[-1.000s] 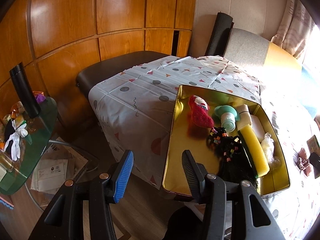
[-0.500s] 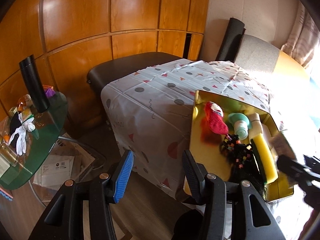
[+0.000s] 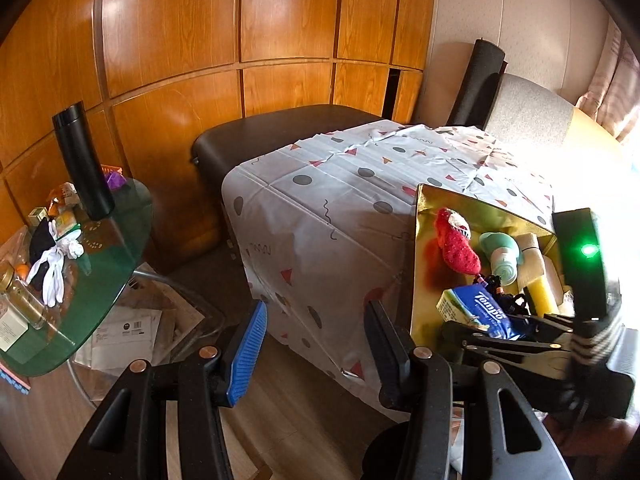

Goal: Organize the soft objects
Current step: 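Carry the tissue pack into the gold tray and open the right gripper, then move both grippers from the tray toward the pink towel and scrunchie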

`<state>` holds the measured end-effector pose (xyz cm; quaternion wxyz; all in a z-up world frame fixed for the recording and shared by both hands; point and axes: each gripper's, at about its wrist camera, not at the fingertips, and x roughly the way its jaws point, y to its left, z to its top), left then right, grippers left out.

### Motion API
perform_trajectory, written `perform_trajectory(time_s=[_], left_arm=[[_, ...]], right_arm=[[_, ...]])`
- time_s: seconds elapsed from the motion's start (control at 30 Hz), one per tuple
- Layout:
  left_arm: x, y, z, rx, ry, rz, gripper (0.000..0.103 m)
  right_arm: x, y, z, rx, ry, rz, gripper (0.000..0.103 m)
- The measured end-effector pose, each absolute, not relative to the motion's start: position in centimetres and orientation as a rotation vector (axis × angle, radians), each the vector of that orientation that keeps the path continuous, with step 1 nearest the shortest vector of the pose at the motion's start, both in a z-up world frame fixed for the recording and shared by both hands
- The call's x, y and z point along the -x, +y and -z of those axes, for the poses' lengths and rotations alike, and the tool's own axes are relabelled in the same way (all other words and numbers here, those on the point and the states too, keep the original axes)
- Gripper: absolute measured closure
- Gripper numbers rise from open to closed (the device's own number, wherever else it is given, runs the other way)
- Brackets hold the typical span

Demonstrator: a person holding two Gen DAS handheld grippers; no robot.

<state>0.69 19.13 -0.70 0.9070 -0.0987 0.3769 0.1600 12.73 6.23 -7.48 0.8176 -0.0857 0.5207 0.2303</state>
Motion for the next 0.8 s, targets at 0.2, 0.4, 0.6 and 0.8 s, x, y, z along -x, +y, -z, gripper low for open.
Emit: perform_trajectory(time_s=[0.2,0.4,0.6,0.8], left_arm=[[-0.7,19.1,0.8,0.2,0.779,-0.331,0.052],[-0.6,18.8,0.6,0.195,0.771,-0.329,0.052],[-0.3,18.4,0.0,0.186,0.756,-0.325,0.052],[0.2,17.9,-0.8,0.177,0.733,-0.309,0.052]], right_arm=[[-12.9,6.0,8.2,0.179,1.108,-0.476,0.049],[-12.3,5.5,7.3,0.152,1.065,-0.485,0.042],[-10.9,5.2,5.0,0.147,0.985,-0.49,0.039],[-8.8,4.2,2.1,0.156,0.872,-0.465,0.038]])
